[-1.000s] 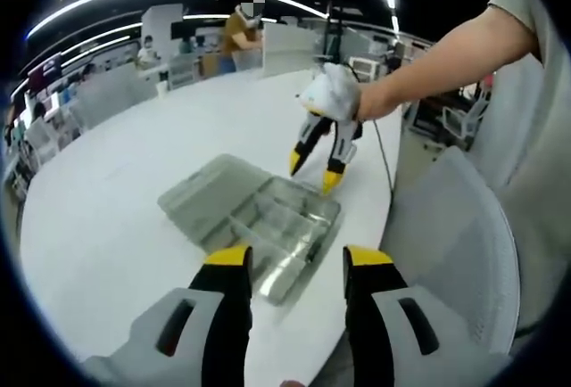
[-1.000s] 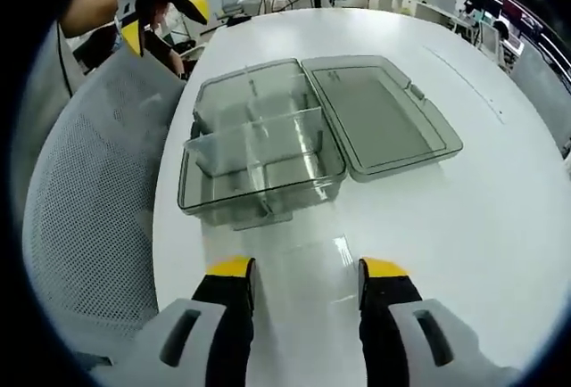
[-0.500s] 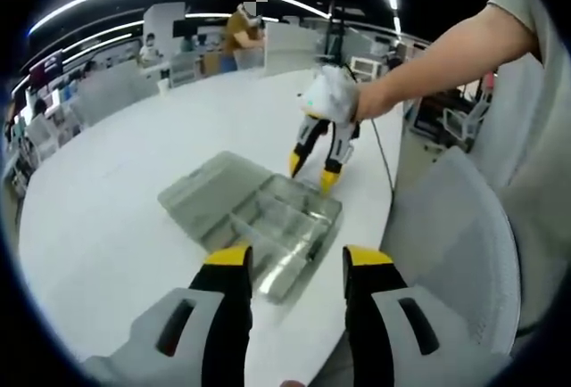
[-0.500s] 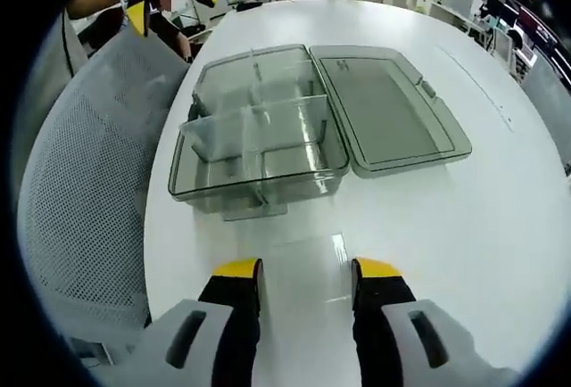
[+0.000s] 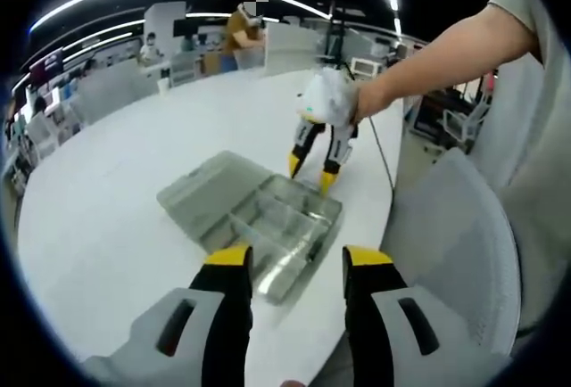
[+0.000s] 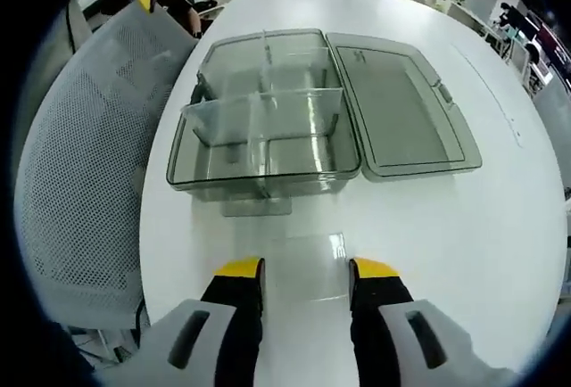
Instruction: Insert the divider into the dual guide fixture by aligning both edges with the guide slots and pushing it downward to the bottom, including one-sided entry, uneven engagement, binding, and posture correction.
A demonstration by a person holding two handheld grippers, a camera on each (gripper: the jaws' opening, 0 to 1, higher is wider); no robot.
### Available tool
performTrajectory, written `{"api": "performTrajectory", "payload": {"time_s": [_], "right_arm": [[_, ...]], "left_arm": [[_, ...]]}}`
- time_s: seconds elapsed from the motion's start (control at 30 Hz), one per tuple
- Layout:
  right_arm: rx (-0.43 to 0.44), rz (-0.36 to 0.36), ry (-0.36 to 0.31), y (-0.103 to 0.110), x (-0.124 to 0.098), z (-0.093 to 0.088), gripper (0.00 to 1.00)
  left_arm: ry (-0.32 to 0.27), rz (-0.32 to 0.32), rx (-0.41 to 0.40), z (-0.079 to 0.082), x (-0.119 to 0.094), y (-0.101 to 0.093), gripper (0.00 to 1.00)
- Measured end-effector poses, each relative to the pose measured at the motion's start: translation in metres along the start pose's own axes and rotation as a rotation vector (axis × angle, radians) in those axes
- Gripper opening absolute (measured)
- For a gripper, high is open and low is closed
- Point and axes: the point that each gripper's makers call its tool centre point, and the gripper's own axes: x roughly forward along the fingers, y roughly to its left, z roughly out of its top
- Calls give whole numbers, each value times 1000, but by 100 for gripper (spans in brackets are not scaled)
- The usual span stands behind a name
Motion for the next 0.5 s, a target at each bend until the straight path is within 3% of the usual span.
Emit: {"api": "performTrajectory", "payload": {"time_s": [0.5], "right_arm": [[-34,14,74,1,1,0,28]], "left_arm": [[4,-2,3,-2,-2,0,38]]}}
